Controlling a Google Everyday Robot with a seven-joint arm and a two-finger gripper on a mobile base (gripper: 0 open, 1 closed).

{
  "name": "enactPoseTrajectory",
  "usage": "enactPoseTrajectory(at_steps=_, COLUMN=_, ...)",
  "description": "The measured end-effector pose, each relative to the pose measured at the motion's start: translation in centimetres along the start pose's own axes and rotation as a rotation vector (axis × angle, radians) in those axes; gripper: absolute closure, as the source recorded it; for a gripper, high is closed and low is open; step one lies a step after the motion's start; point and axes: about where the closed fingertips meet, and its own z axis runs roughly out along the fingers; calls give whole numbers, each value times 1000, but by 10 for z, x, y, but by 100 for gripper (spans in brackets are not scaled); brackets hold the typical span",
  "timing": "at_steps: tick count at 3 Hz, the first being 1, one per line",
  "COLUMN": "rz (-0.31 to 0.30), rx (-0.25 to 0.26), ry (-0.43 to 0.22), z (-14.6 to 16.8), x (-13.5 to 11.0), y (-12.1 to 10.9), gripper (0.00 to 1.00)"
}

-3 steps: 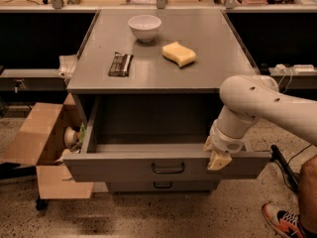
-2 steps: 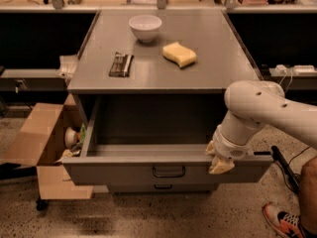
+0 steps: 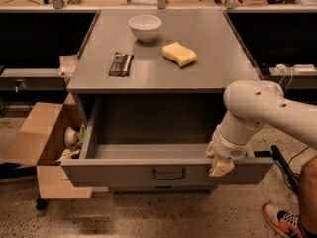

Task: Open top drawer

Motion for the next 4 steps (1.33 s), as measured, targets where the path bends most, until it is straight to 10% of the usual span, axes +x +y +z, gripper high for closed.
enactPoseTrajectory(at_steps=4, rz=-18, rx=13, ry=-25, z=-9, x=-4, y=6, gripper=0)
